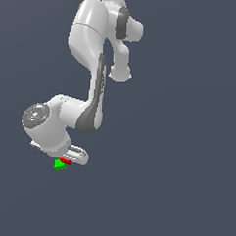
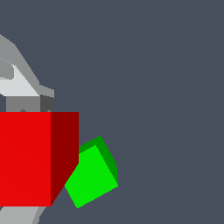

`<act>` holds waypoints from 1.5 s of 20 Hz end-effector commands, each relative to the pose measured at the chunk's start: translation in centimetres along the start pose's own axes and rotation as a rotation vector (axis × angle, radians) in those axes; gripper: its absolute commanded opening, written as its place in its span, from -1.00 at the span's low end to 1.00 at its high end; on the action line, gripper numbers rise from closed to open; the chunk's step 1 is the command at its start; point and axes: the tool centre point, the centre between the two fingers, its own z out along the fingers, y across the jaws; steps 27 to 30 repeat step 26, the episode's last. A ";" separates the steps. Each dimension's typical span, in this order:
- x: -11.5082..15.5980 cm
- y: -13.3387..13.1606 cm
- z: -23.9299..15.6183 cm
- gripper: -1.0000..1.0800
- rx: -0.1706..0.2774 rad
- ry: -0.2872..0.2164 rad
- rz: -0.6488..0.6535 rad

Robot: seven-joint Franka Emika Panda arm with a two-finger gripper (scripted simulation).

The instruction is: Stack the red cube on top of the green cube.

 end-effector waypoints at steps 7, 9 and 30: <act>1.8 2.7 0.5 -1.00 0.000 0.001 -0.001; 2.0 3.0 0.5 -1.00 0.000 0.001 -0.001; 2.3 3.4 0.6 0.92 0.000 0.001 -0.001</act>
